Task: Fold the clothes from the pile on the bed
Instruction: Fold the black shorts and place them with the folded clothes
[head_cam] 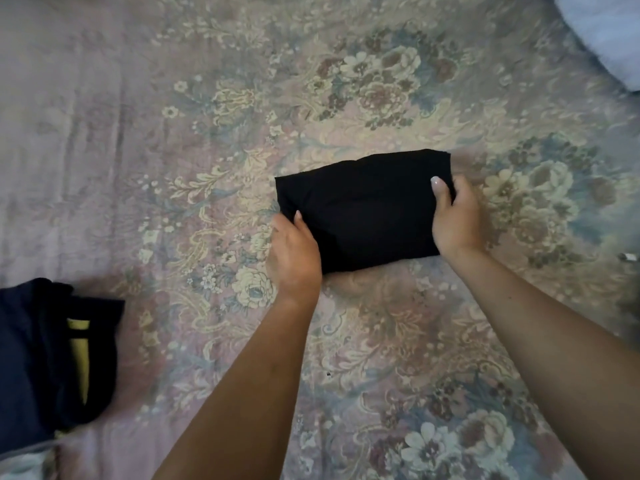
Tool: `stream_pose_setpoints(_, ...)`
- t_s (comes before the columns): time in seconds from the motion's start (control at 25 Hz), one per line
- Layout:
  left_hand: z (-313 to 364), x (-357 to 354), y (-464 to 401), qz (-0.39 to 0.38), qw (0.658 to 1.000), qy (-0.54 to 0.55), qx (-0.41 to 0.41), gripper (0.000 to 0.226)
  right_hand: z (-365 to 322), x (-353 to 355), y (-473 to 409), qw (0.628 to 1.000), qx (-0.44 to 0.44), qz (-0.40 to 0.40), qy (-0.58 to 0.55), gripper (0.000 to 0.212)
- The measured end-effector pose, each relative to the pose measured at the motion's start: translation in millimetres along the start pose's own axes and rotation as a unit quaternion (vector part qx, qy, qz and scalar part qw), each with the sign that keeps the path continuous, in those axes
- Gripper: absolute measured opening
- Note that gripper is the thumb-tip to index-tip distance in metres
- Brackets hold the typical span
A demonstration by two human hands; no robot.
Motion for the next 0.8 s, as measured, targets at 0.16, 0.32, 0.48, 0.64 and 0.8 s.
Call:
stream_pose_setpoints(0.16, 31, 15, 13, 0.104, 0.974, -0.192, -0.052, 0.048, -27, 2, 17, 0.959, 0.008, 0.078, 0.271, 0.047)
stream_pose_setpoints(0.32, 90, -13, 34, 0.101, 0.91, -0.244, -0.319, 0.054, -81, -62, 64, 0.881, 0.284, 0.004, 0.379, 0.052)
stream_pose_setpoints(0.48, 71, -49, -7, 0.011, 0.892, -0.333, -0.306, 0.057, -53, -83, 36, 0.868, 0.221, -0.071, 0.439, 0.061)
stream_pose_setpoints(0.64, 65, -59, -14, 0.009, 0.893, -0.312, -0.324, 0.057, -42, -92, 29, 0.868, 0.214, -0.084, 0.441, 0.067)
stream_pose_setpoints(0.8, 68, -54, -11, 0.03, 0.895, -0.281, -0.345, 0.056, -41, -93, 28, 0.866, 0.24, -0.064, 0.433, 0.067)
Point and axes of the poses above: each hand's wrist, its own y-axis away from the middle knuckle, its own x-axis out of the back of the hand, z = x × y, the point moved 9 cm from there along -y, towards the middle knuckle, and after that the axes turned 13 degrees about -z, right-handed, at the moved point
